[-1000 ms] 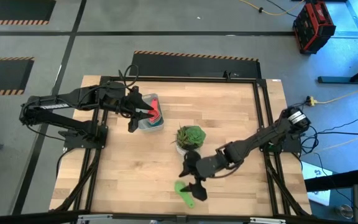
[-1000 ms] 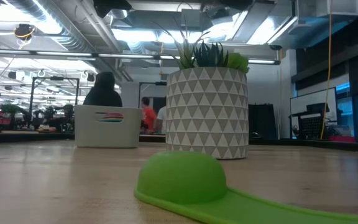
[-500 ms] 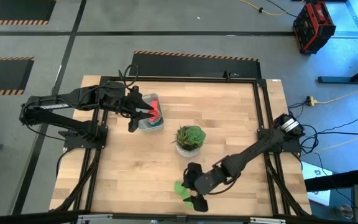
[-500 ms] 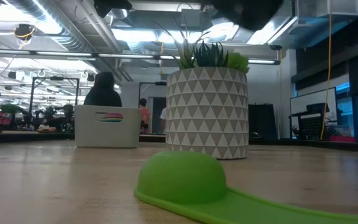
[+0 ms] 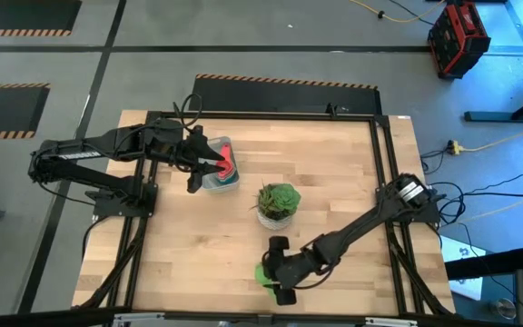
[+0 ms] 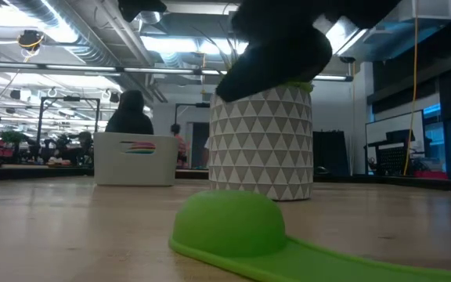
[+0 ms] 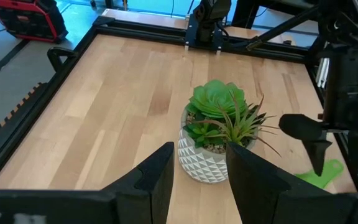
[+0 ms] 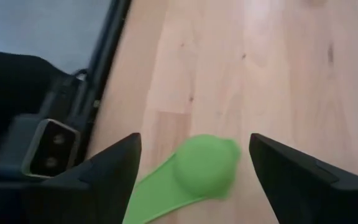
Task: Nest measuring cups in basket
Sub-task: Stack the green measuring cup on top of the red measuring cup in the gray bin
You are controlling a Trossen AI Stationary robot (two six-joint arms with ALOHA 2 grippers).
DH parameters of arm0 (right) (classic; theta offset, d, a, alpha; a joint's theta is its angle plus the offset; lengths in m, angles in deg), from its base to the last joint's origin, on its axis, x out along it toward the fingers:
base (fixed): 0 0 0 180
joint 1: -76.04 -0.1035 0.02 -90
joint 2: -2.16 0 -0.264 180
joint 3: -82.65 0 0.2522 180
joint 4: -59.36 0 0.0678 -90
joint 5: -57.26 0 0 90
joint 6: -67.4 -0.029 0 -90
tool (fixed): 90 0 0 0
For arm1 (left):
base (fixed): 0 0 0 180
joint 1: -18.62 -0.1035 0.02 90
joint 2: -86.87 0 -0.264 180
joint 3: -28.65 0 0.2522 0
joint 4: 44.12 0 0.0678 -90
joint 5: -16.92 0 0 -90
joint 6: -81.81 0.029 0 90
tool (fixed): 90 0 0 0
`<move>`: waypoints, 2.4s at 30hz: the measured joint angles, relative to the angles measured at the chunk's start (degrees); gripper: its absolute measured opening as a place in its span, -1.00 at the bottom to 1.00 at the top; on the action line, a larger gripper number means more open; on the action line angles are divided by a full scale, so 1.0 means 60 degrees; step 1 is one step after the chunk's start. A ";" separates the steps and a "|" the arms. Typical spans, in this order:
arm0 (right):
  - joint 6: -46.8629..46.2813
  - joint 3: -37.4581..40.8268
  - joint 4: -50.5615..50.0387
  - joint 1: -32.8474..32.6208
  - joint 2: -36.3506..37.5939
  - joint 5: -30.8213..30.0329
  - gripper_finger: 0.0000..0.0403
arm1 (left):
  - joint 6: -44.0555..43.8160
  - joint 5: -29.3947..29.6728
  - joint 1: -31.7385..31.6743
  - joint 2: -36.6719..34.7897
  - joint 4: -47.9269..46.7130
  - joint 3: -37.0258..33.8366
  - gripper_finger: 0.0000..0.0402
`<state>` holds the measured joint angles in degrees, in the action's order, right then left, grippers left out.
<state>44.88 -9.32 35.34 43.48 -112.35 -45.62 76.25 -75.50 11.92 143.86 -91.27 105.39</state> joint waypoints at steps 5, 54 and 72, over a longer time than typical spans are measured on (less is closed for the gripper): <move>0.0083 0.0000 0.0014 0.0004 -0.0248 -0.0173 0.51 | 0.0000 0.0000 -0.0001 0.0000 0.0000 0.0000 -0.31; 0.0094 -0.0004 0.0743 0.0022 -0.1596 -0.0592 0.30 | 0.0000 0.0000 -0.0003 0.0000 -0.0073 0.0000 -0.31; 0.0111 -0.0353 0.0673 0.0022 -0.1596 -0.0596 0.30 | 0.0000 0.0000 0.0000 0.0000 -0.0073 0.0000 -0.31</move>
<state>45.54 -11.44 39.38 43.61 -121.93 -49.19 76.25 -75.50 11.92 143.86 -91.70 105.39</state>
